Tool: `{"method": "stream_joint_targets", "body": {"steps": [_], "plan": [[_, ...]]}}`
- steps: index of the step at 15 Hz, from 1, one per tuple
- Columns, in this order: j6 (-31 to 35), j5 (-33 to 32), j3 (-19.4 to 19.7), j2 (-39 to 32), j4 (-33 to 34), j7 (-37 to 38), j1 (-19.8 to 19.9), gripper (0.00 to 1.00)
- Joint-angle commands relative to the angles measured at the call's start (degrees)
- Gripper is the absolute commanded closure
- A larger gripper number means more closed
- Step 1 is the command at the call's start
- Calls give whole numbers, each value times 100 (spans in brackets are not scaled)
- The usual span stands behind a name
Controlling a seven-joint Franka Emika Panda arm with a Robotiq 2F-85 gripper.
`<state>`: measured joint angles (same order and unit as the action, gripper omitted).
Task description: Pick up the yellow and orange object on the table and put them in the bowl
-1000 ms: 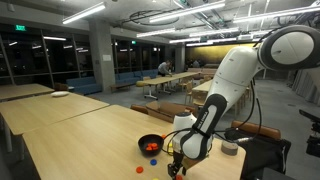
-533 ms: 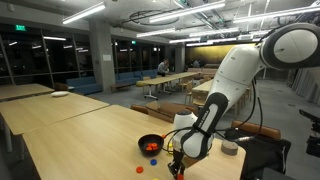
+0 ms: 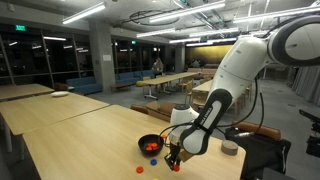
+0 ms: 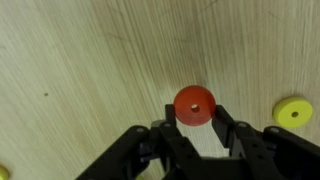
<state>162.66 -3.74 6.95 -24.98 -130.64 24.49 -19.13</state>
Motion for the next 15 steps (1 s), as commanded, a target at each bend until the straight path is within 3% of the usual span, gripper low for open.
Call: {"method": "stream_joint_targets", "body": {"steps": [1,10,15], "plan": [[-190,-535,439,366,139,522,-454,74],[-117,-2056,1082,120,1078,1906,-1003,74],[-168,-2208,978,-318,1711,2114,-884,74]]}}
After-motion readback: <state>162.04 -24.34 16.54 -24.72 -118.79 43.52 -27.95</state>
